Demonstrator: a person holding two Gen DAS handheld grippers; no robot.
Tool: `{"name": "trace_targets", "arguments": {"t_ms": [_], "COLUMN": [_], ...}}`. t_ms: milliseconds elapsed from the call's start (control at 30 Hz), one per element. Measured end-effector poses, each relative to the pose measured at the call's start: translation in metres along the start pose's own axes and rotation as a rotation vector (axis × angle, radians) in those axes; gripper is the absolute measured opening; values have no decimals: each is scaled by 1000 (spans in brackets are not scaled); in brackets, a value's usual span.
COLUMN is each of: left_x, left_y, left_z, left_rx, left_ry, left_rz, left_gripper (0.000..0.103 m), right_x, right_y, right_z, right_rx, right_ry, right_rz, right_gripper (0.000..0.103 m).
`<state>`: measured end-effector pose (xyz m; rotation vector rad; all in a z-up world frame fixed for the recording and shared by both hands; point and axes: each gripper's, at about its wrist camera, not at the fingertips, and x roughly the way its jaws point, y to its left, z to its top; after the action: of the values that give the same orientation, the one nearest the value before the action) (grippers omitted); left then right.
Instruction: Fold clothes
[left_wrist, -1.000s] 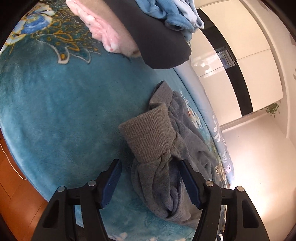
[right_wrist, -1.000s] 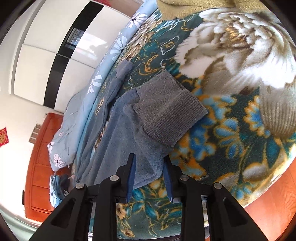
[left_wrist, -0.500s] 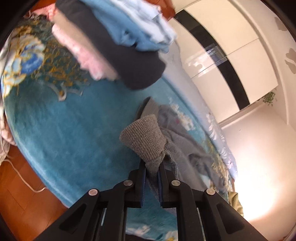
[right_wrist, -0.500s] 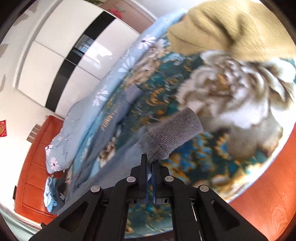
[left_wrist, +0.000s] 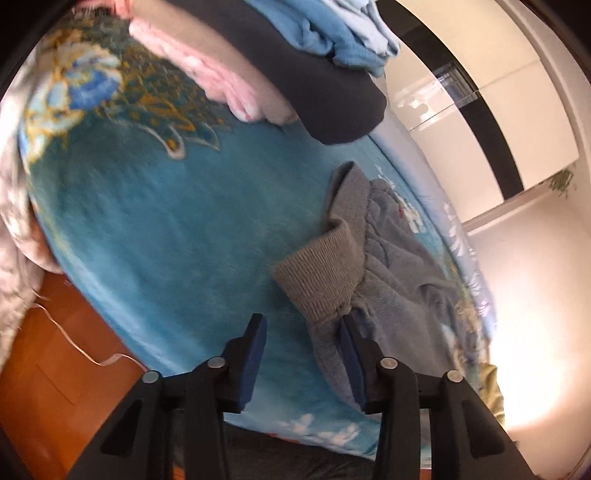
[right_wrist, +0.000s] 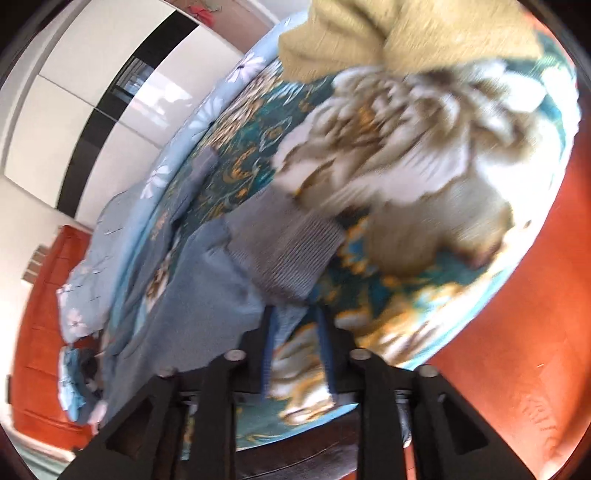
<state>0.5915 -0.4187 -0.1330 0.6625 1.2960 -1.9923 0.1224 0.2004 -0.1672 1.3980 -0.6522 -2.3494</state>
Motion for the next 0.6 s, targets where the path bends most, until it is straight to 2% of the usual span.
{"name": "trace_targets", "arguments": {"t_ms": [67,100,200,267,333,400,533,600], "left_x": [-14,-21,-22,0,30,60,116,145], "left_y": [3,4,-28,-69,-105,-138,-182,-195], "left_z": [7,13,26,35,46,56,77,86], "left_rx": [24,33,142,226,278,309,303,330], "left_ry": [-47,-69,-128,-135,-91,-33,65,117], "left_rz": [85,121,149,94,24,-36,-58,-22], "left_gripper": [48,49,56,62,62,62,62,62], "right_x": [-12,-13,4,34,76,118,185,203], "right_y": [4,11,47,76,105,134,166,168], "right_z": [8,15,38,57,77,94,118,124], "right_rx": [-31,-51,-100,-78,-29,-7,41,78], "right_ry": [-51,-66,-74,-50,0,59,157,165], "right_rz": [-67,-66,34,133,220,246,230,234], "right_gripper": [32,33,33,36,38,38,38,38]}}
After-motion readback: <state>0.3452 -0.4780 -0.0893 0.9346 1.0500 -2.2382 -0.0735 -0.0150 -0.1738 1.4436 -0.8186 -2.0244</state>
